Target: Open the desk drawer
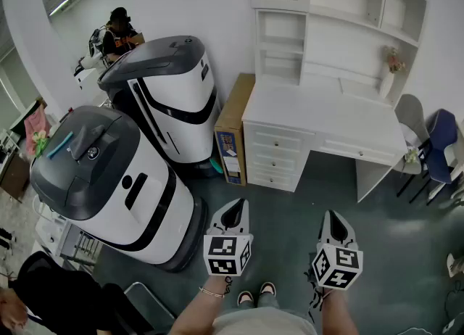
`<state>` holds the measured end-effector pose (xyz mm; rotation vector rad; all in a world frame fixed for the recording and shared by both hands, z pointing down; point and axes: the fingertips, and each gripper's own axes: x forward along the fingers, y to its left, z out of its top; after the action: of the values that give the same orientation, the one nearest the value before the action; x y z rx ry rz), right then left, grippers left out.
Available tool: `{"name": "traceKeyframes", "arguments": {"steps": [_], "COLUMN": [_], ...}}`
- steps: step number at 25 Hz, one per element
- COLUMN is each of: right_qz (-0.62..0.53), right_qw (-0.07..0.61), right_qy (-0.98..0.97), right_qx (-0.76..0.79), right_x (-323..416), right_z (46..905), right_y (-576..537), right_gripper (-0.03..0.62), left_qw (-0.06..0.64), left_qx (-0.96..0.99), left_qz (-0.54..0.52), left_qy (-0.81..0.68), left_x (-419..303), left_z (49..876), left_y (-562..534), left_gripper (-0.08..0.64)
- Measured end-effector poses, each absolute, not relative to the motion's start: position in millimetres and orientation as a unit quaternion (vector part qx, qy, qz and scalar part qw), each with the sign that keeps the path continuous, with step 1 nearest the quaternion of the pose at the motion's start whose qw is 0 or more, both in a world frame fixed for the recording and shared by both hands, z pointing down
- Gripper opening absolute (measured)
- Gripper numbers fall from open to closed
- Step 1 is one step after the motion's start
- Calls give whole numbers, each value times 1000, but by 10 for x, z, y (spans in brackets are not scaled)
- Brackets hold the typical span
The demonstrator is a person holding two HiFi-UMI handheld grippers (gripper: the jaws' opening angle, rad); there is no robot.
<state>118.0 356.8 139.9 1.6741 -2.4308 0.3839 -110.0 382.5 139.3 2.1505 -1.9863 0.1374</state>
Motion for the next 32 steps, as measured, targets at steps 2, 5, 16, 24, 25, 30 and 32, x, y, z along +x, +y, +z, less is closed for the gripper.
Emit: {"name": "traceKeyframes", "arguments": {"steps": [2,5,16,24,25,30,32], "right_qz": [130,141,145,147,148,151,152], "right_qw": [83,81,79,81,80,79,77], "right_qy": [-813,-814,-809,-807,-807,-806,-805], "right_qx": [561,557,565,567,567,567,567], "right_x": [1174,1148,1190,1260,1265,1313,1350], "right_z": [1404,1444,1463,1494,1503,1536,1538], "right_y": [3575,3575,3583,3535,3525,3444,3391], "right_gripper": [5,6,8,8,8,8,8], "left_qw": [106,108,126,134,135,133,133], "left_qx": [730,730,730,727,728,730,730], "left_qz": [48,48,33,31,32,41,42], "left_qy": [-673,-674,-671,-673,-672,-670,-669], "left_x": [-1116,-1144,-1155,-1136,-1130,-1078,-1046], "left_z": [1401,1424,1463,1506,1515,1548,1549], "left_y": [3834,3844,3846,3804,3795,3720,3670], "left_gripper": [17,17,20,63,71,98,117]}}
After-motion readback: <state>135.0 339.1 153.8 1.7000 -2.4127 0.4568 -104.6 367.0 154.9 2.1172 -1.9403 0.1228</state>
